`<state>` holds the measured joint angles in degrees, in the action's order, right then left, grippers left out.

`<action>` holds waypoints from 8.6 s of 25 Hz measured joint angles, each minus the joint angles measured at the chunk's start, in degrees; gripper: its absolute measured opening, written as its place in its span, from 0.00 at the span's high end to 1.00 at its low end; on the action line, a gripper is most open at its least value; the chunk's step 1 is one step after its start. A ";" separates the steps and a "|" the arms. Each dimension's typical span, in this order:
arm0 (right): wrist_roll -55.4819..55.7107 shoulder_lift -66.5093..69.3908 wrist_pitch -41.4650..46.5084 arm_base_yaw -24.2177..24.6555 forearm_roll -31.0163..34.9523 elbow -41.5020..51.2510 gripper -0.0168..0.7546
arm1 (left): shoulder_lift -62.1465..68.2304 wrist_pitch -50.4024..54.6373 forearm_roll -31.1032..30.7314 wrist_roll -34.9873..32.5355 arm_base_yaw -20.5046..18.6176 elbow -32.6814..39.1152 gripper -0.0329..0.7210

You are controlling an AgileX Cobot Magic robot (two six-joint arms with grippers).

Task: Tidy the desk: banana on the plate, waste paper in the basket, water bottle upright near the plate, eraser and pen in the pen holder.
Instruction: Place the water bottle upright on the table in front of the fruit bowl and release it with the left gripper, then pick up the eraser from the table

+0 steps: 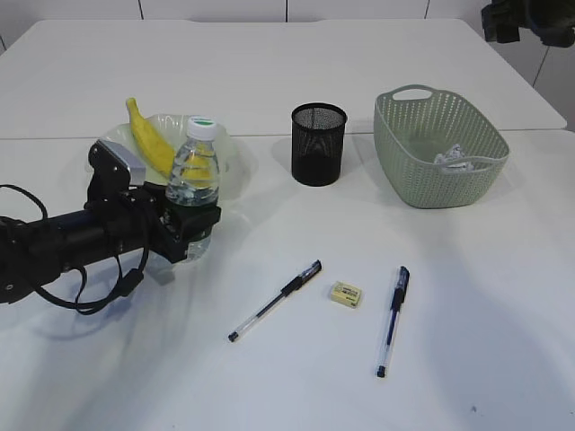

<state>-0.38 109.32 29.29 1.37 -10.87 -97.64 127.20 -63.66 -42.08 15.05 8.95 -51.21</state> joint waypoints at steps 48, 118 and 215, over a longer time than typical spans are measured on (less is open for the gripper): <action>0.00 0.00 -0.80 0.00 -0.72 0.00 0.22 | 0.09 0.10 0.93 0.00 0.00 0.00 0.32; 0.00 0.00 -0.60 0.00 -0.94 0.00 0.22 | -14.69 6.20 -1.65 2.72 0.00 -0.32 0.18; -43.59 -0.88 41.21 -20.30 21.97 0.00 0.22 | -69.46 74.63 15.31 4.65 0.00 0.19 0.18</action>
<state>-43.97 108.43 70.51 -18.93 11.10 -97.64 57.75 10.98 -26.77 19.71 8.95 -51.02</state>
